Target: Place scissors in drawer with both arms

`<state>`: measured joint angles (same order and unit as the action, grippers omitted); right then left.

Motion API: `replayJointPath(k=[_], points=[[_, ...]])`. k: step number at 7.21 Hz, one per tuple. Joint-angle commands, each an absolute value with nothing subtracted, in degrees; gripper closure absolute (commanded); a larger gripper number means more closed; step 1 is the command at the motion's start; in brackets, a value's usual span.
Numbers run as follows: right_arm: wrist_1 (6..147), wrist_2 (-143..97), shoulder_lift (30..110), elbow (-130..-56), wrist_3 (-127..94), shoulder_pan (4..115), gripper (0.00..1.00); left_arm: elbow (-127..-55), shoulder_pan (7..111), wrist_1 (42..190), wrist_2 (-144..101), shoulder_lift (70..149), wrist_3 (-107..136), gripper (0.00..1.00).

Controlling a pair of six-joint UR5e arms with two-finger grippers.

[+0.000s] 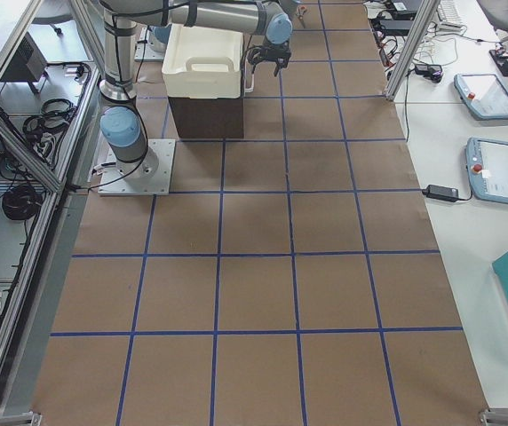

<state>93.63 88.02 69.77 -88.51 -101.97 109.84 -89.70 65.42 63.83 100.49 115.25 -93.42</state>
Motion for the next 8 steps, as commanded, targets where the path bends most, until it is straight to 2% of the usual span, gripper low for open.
replayJointPath(k=[1,4,8], points=[[91.8,88.0,69.6,-88.2,-102.0,109.4,0.0,-89.1,63.4,50.9,97.4,122.1,-111.8,0.0],[90.8,86.8,69.3,-88.2,-102.0,109.2,0.0,-86.7,60.8,50.4,91.5,127.3,-121.1,0.01],[90.8,85.8,68.3,-88.5,-102.0,109.2,0.0,-86.7,58.3,55.7,91.3,128.0,-123.2,0.07]])
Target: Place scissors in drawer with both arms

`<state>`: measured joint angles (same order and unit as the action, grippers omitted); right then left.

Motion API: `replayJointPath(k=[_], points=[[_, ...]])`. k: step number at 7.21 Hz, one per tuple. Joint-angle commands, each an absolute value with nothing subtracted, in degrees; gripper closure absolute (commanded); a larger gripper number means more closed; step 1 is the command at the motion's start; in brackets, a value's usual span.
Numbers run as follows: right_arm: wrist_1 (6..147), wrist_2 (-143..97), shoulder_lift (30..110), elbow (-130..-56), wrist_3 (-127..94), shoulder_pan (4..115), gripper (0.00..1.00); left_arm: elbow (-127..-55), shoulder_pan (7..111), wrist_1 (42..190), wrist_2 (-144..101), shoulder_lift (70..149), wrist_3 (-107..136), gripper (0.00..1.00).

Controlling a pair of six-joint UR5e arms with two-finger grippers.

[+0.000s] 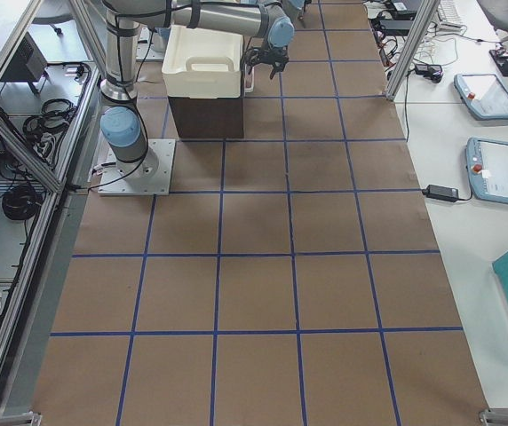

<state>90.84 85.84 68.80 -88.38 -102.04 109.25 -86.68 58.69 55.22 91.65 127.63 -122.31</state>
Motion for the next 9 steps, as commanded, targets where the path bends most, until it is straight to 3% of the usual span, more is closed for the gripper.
replayJointPath(k=[1,9], points=[[90.8,85.8,68.0,-88.5,-102.0,109.2,0.0,-86.7,58.4,55.7,91.2,127.9,-123.4,0.18],[91.4,85.7,66.5,-88.6,-101.3,109.2,0.0,-84.7,60.3,52.6,88.7,129.0,-127.5,0.23]])
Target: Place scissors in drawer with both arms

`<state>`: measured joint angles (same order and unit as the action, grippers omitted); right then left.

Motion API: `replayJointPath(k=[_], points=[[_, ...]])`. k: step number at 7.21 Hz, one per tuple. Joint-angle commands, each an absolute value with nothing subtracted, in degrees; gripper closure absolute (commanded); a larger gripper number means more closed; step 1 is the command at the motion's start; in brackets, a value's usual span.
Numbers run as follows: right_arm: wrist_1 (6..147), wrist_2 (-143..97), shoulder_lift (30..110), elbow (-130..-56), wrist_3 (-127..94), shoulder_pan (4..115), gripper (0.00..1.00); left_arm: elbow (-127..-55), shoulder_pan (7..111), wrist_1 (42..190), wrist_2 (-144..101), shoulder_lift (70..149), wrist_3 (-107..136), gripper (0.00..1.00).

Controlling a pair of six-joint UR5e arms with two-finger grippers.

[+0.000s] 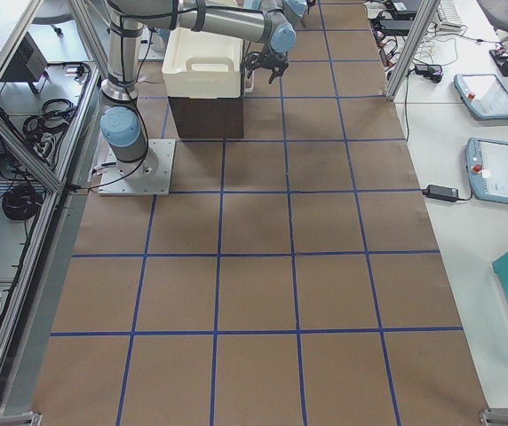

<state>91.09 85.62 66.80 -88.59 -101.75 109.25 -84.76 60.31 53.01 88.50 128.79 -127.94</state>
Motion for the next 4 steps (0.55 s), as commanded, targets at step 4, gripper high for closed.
replayJointPath(k=[4], points=[[98.4,86.2,66.5,-88.2,-98.7,109.2,0.0,-84.6,60.0,53.3,88.5,129.5,-122.4,0.25]])
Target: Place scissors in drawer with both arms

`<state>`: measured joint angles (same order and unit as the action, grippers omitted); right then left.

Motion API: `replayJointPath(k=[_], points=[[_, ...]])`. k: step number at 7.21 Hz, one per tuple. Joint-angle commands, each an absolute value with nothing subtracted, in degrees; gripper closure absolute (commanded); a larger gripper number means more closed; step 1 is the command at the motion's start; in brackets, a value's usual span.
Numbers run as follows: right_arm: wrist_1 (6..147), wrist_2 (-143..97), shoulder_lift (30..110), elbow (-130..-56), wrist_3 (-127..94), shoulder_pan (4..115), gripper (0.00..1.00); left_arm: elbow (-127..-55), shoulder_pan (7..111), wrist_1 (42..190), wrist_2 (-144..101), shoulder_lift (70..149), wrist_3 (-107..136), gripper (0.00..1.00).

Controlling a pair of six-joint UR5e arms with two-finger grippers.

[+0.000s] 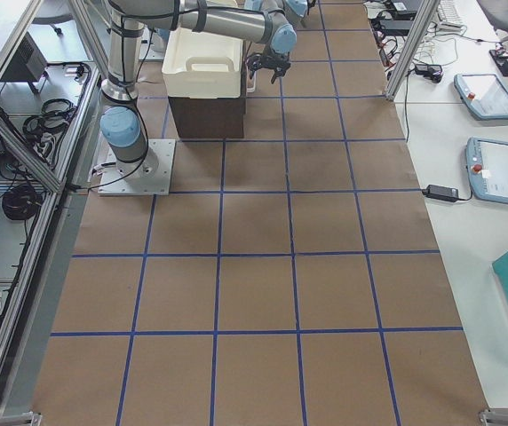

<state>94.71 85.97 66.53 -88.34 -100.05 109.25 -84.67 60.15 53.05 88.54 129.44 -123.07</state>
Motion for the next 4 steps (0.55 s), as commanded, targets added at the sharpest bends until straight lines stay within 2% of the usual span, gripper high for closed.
replayJointPath(k=[1,2,4], points=[[98.5,86.9,66.4,-88.0,-96.5,109.2,0.0,-84.6,60.0,53.3,88.5,129.9,-122.4,0.26],[99.1,87.1,66.4,-87.8,-94.9,109.2,0.0,-84.7,59.9,53.7,88.5,130.2,-122.3,0.29],[100.7,89.2,66.3,-87.8,-90.8,108.9,0.0,-84.6,59.9,54.1,88.6,129.9,-122.3,0.56]])
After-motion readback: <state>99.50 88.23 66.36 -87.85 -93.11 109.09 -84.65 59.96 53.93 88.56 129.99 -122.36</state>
